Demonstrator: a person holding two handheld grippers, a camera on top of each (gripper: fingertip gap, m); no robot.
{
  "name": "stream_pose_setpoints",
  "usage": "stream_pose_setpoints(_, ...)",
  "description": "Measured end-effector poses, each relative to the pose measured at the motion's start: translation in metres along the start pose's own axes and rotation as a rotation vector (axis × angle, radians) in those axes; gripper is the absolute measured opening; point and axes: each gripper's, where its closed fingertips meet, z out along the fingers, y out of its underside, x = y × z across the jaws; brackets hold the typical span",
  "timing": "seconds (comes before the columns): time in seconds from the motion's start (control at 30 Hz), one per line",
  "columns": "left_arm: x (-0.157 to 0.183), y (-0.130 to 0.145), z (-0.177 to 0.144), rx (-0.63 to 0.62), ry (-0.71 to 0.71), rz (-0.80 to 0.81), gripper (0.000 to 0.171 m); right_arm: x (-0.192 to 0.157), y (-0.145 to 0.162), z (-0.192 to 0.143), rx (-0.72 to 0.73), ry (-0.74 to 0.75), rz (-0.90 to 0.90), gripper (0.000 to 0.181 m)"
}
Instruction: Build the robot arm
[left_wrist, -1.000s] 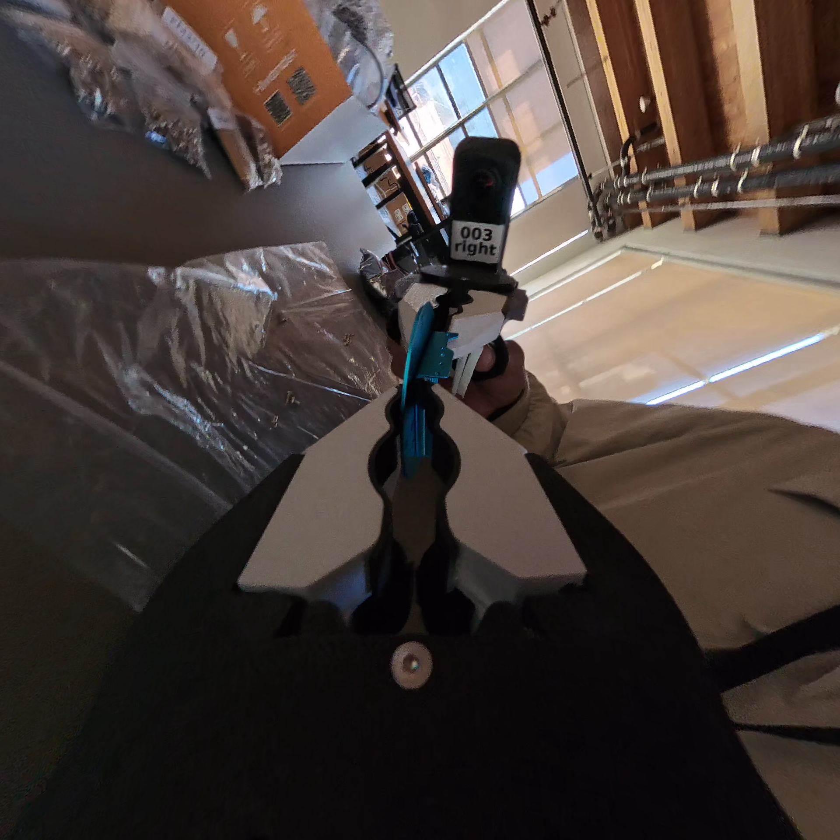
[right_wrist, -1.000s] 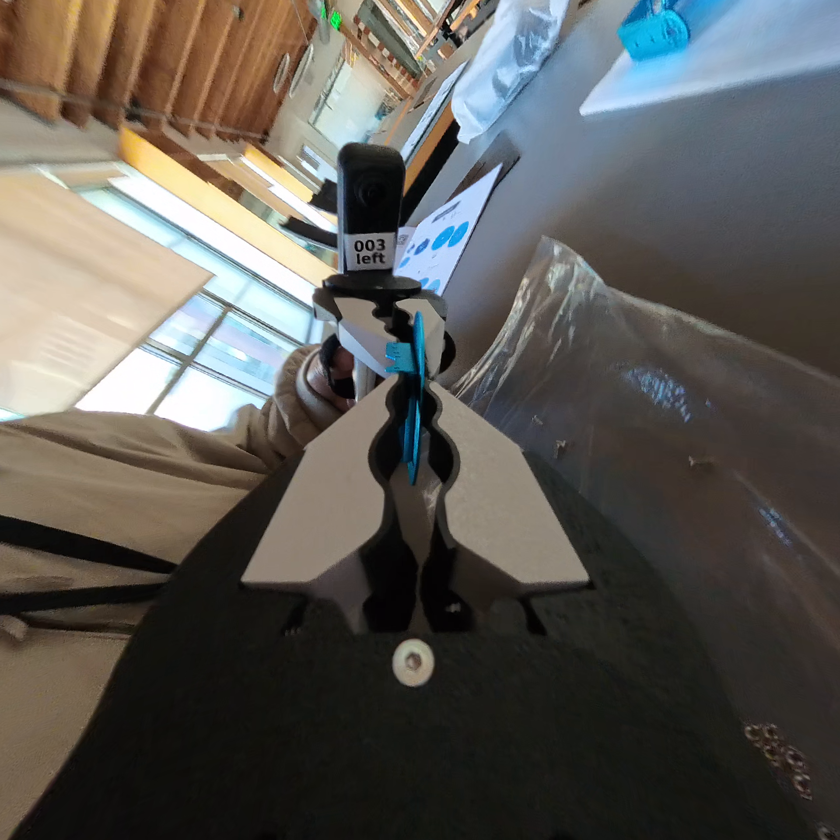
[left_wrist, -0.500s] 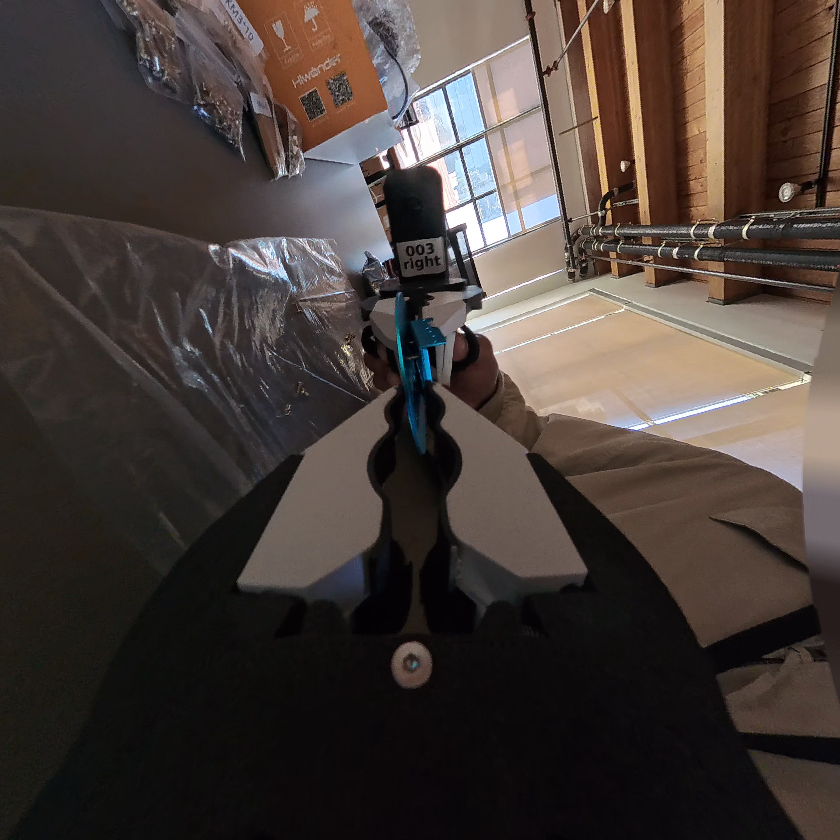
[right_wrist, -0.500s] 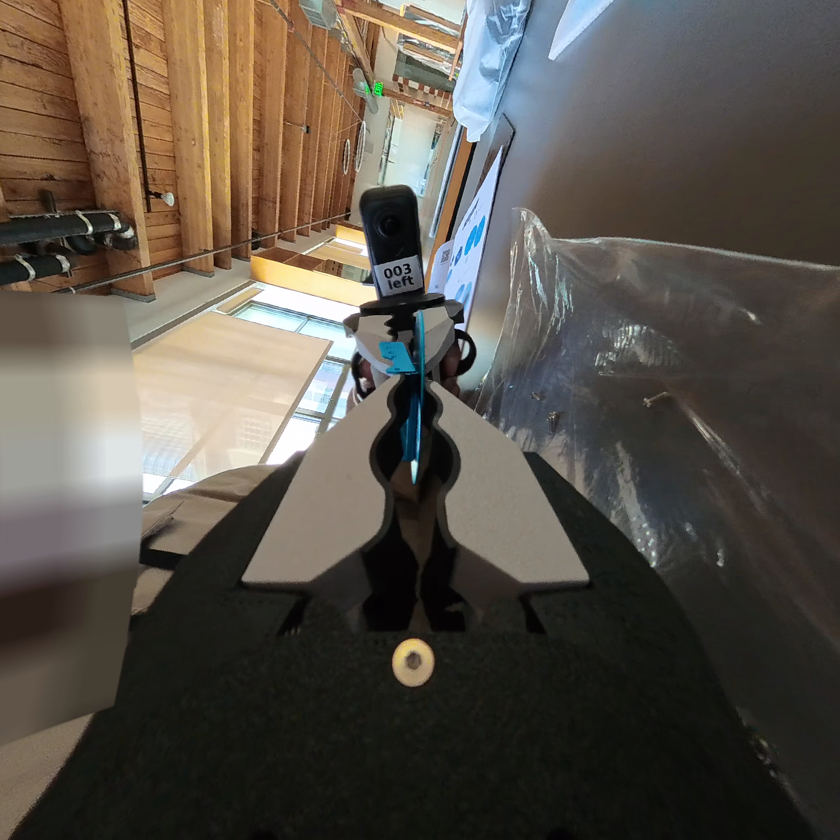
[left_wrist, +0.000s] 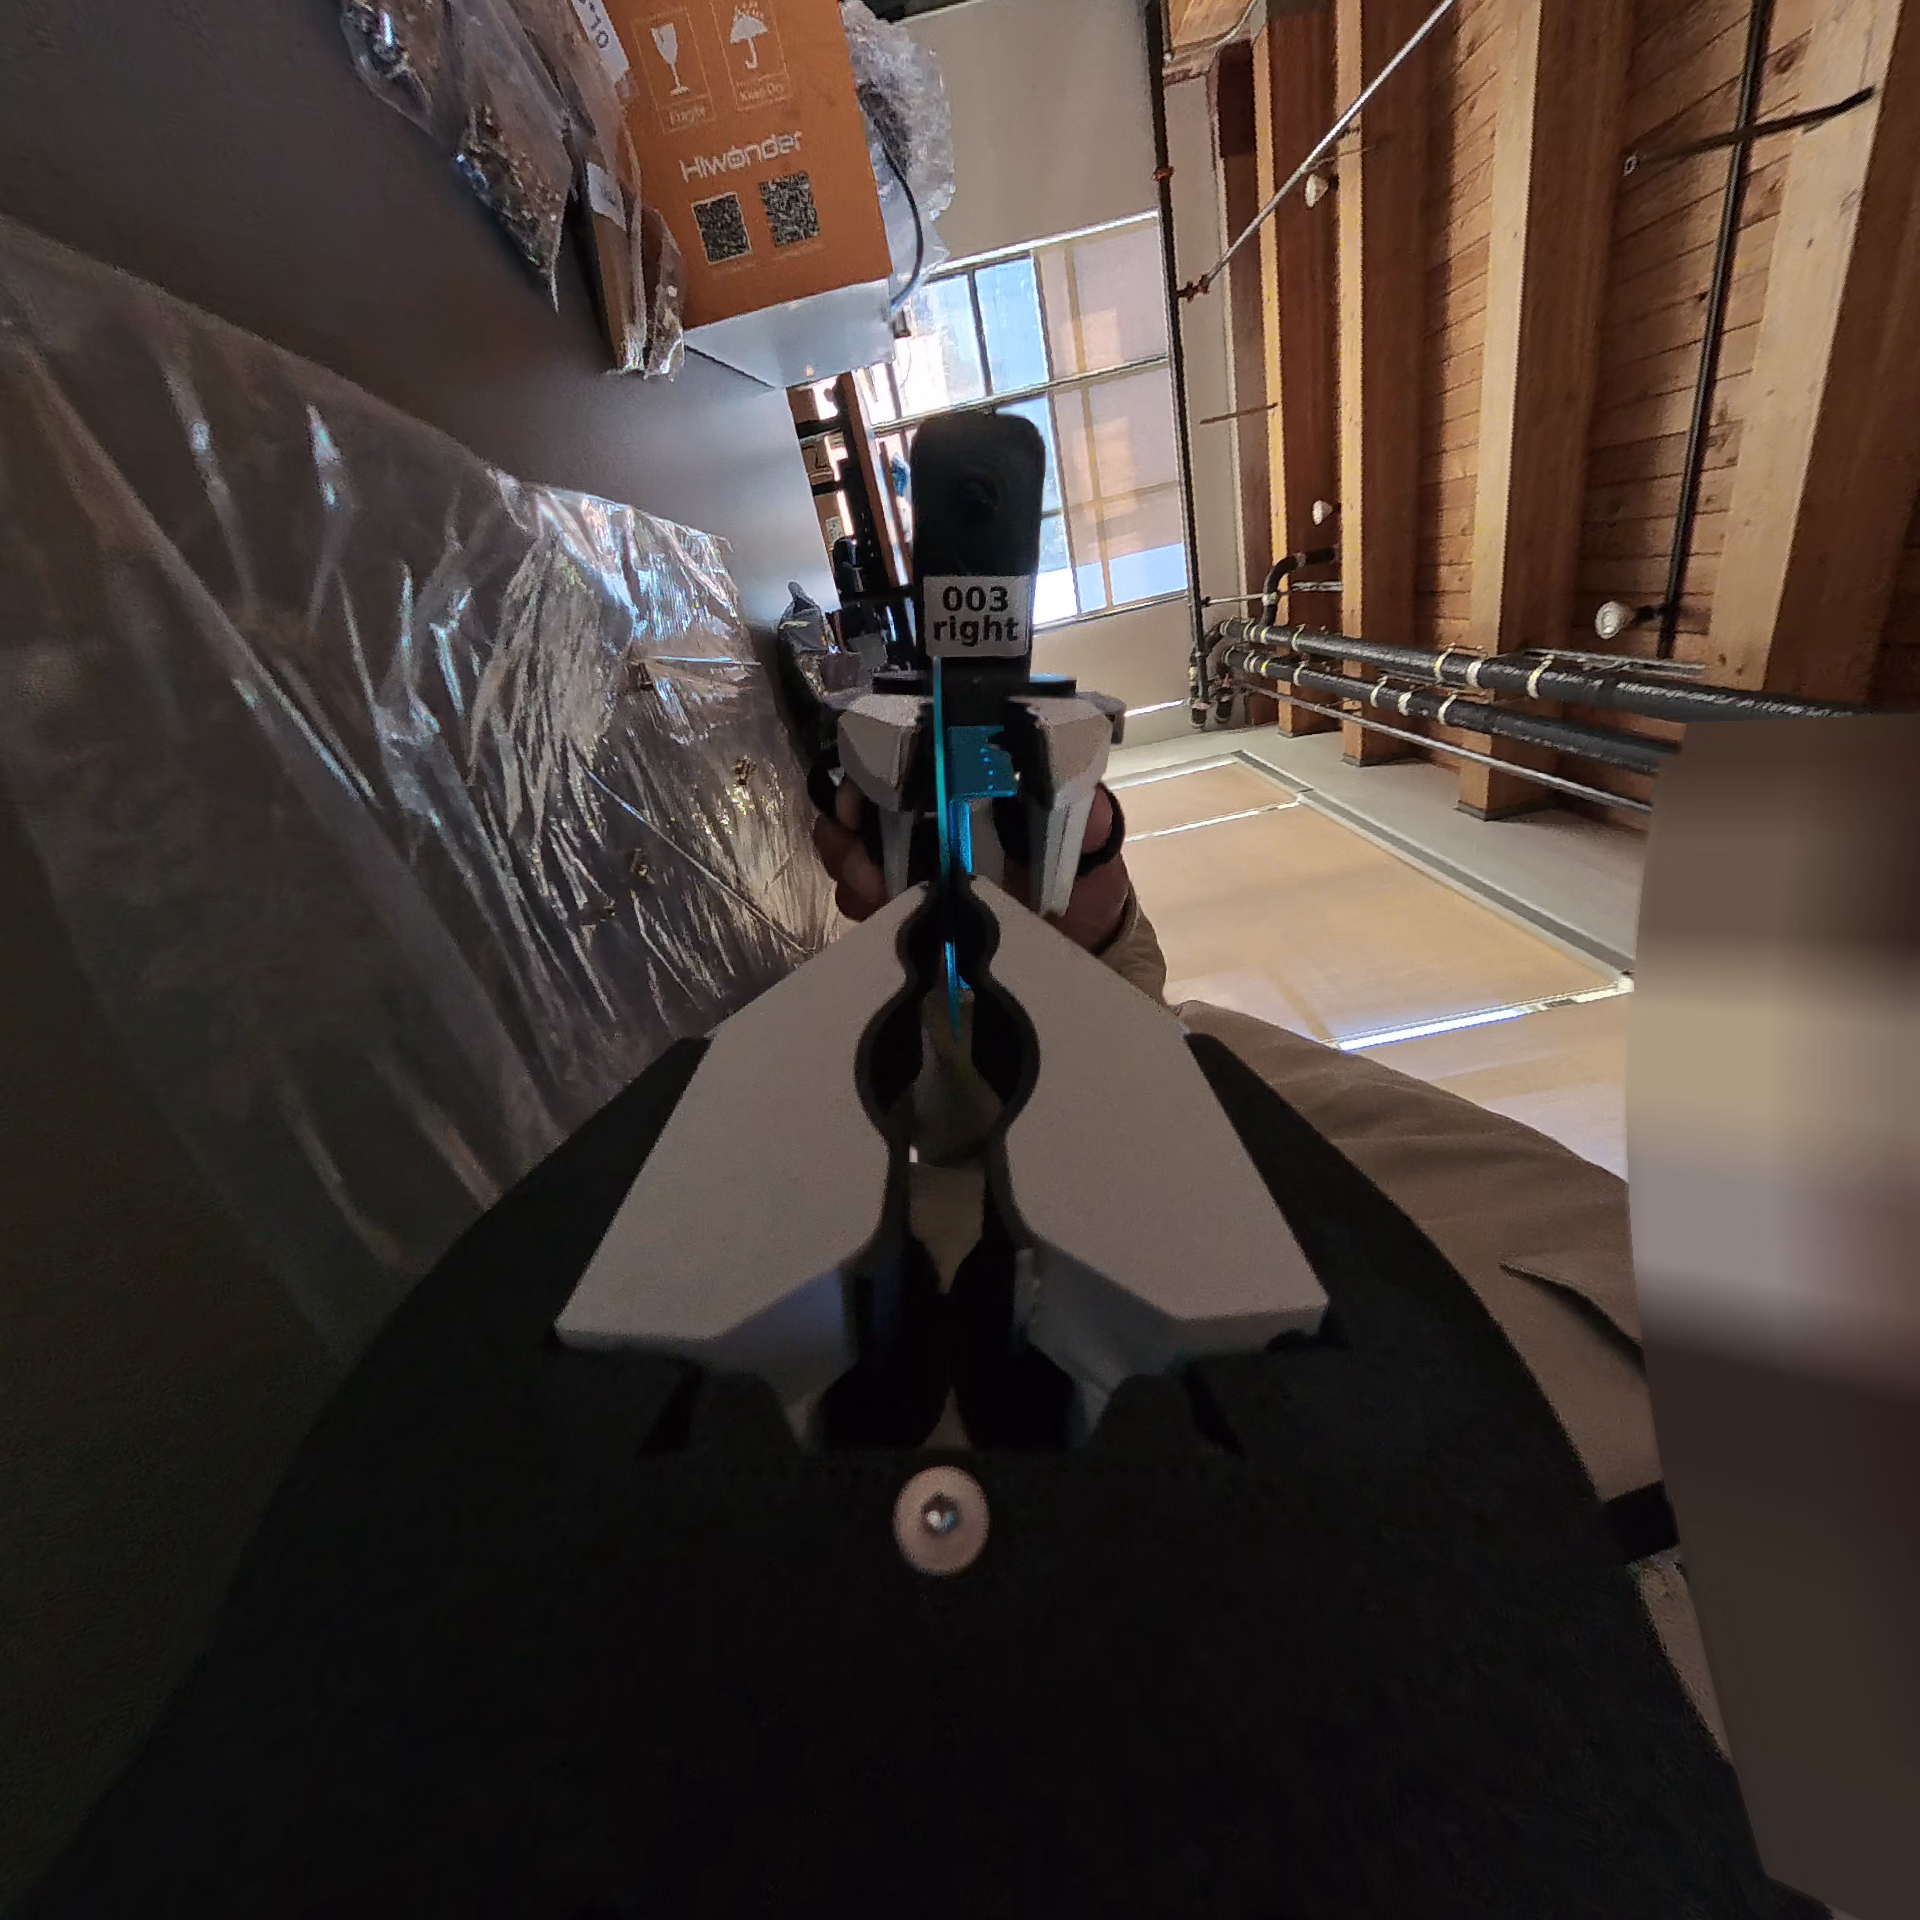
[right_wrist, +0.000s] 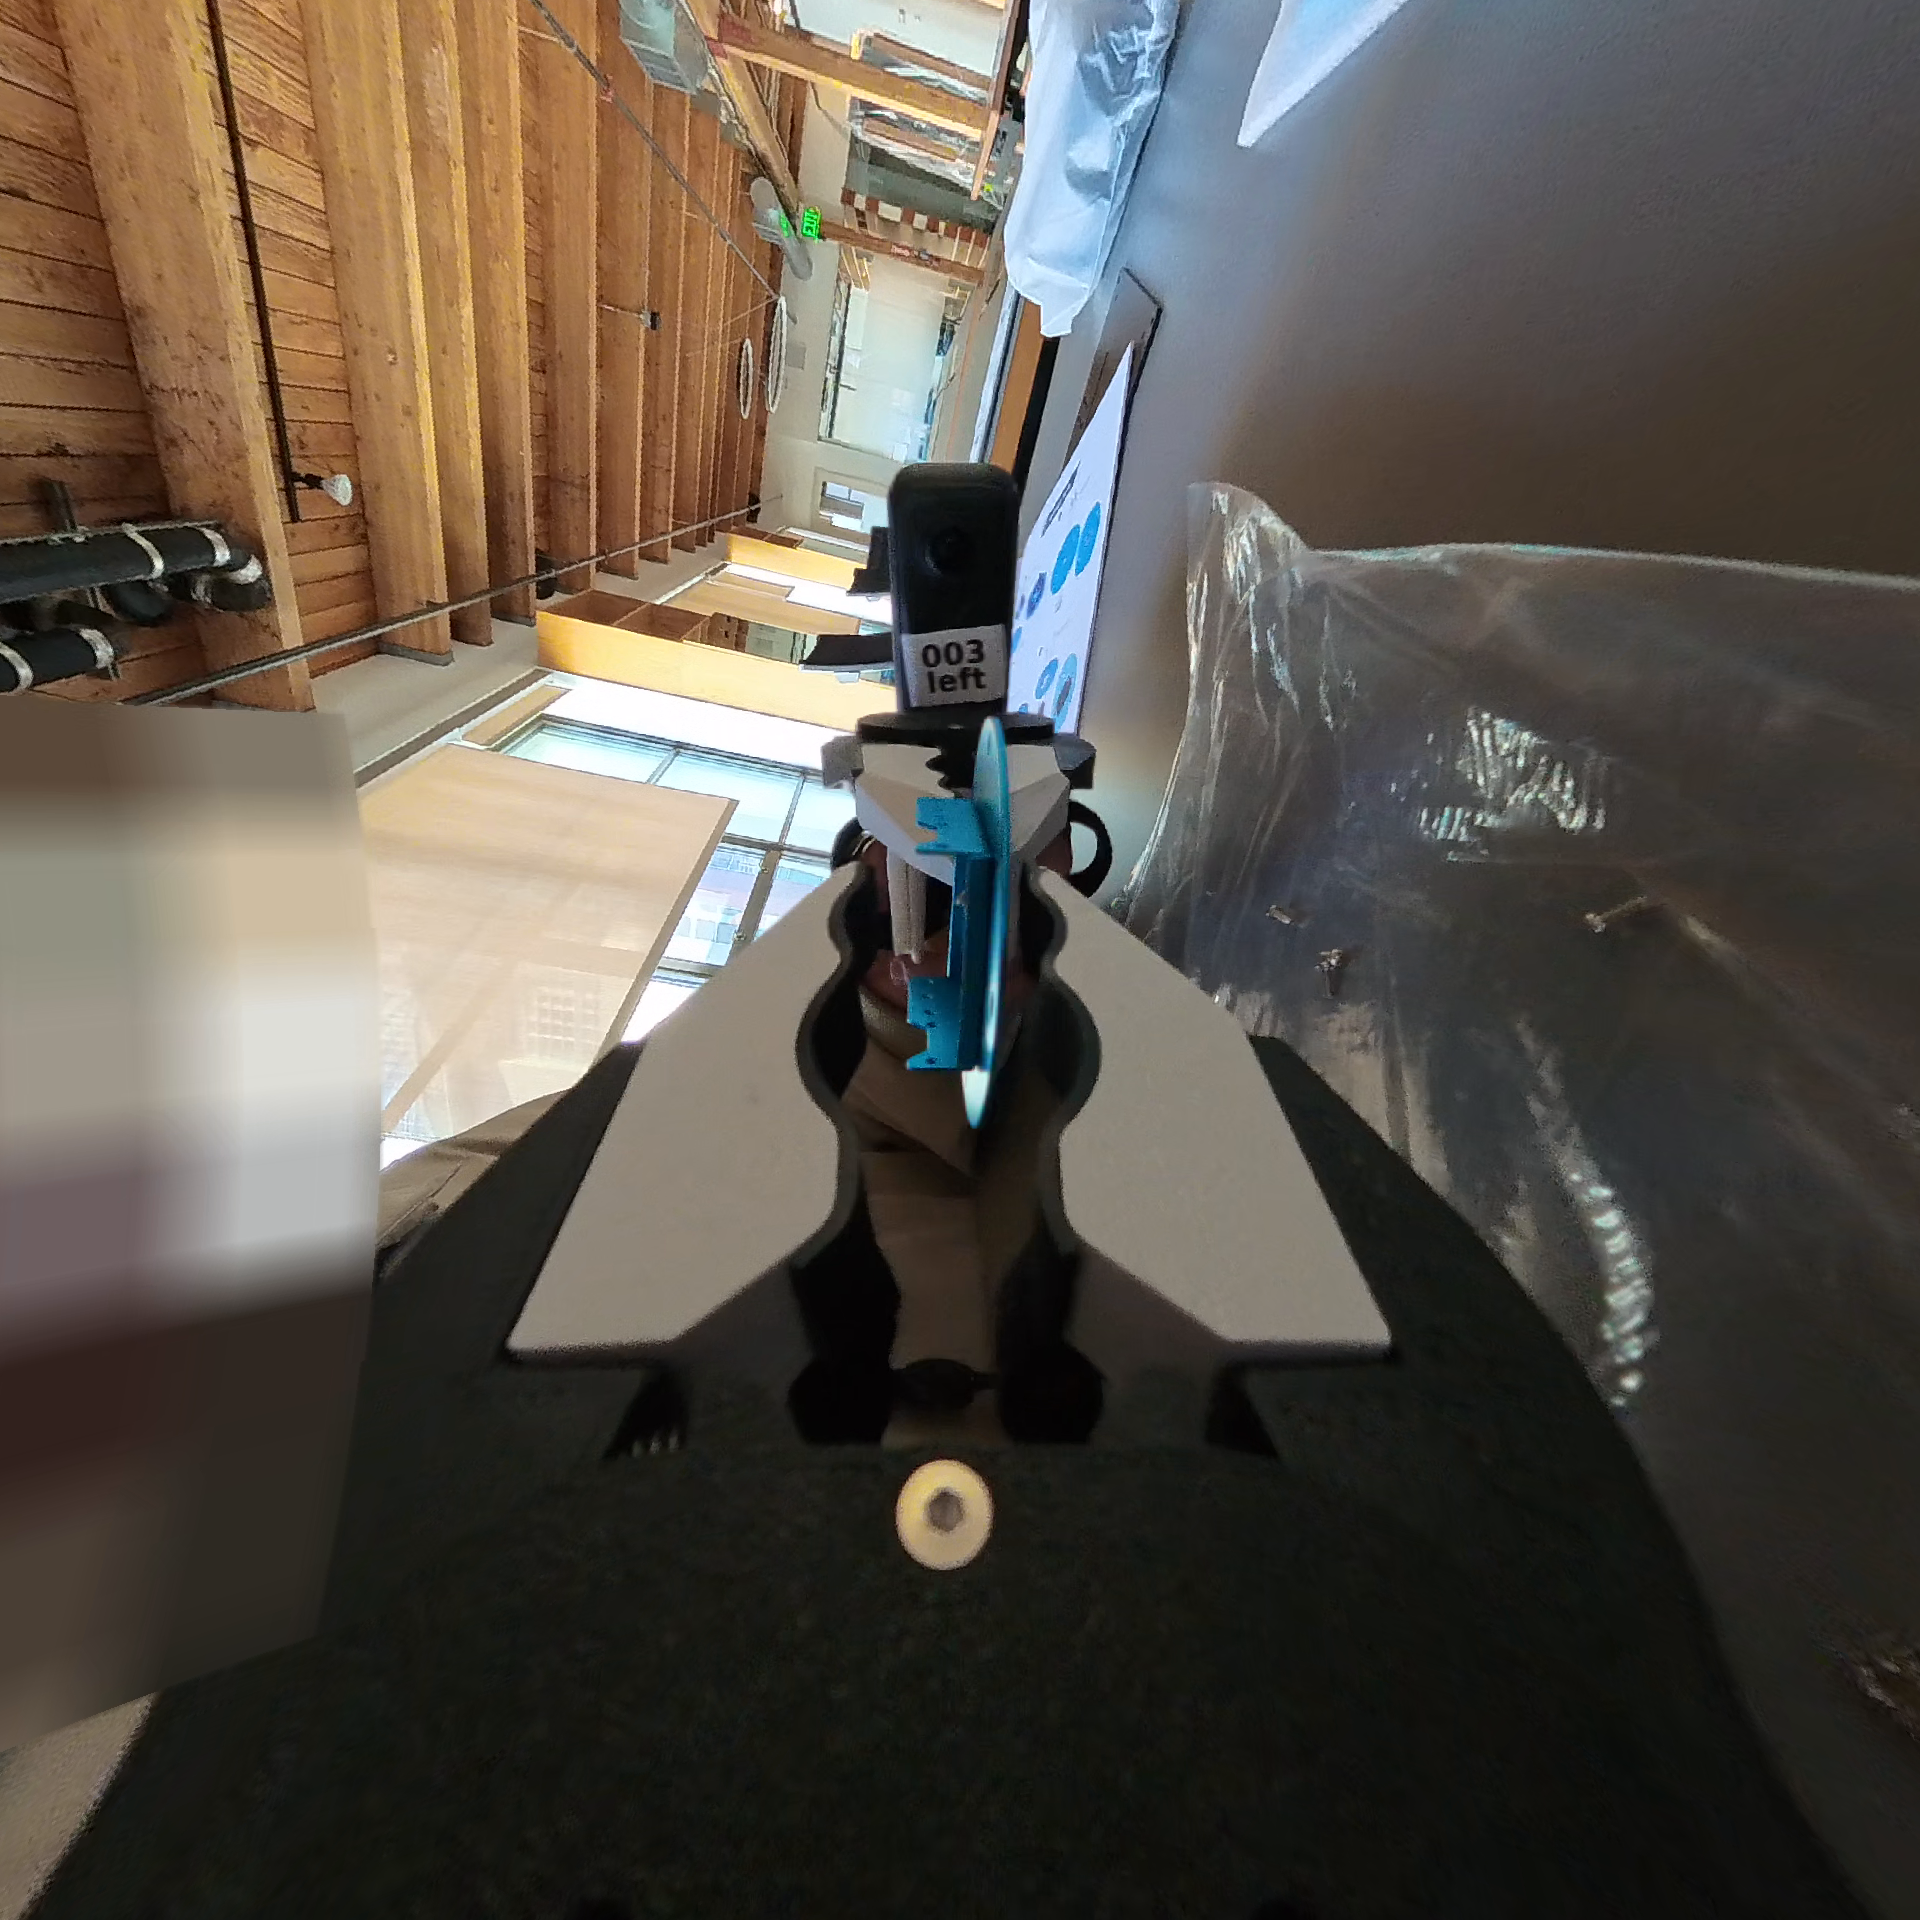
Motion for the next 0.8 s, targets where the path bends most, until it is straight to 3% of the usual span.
stream_pose_setpoints(0.33,0.001,0.003,-0.002,0.000,0.038,-0.070,0.000,0.004,0.002,0.009,0.025,-0.002,0.058,0.025)
stream_pose_setpoints(0.43,0.000,0.002,-0.005,0.009,0.035,-0.090,0.000,0.008,-0.001,0.001,0.021,0.065,-0.017,0.027)
stream_pose_setpoints(0.53,-0.004,0.001,-0.008,0.020,0.017,-0.098,0.000,0.009,-0.006,-0.012,-0.009,0.198,-0.236,0.031)
stream_pose_setpoints(0.6,-0.006,0.001,-0.010,0.022,0.005,-0.106,0.000,-0.002,-0.007,-0.017,-0.064,0.273,-0.507,0.031)
stream_pose_setpoints(0.73,-0.012,0.003,-0.012,0.012,-0.033,-0.099,0.000,-0.017,0.005,-0.014,-0.220,0.353,-0.918,0.033)
stream_pose_setpoints(0.8,-0.013,0.005,-0.011,-0.007,-0.037,-0.101,0.000,-0.023,0.018,-0.008,-0.328,0.312,-1.067,0.026)
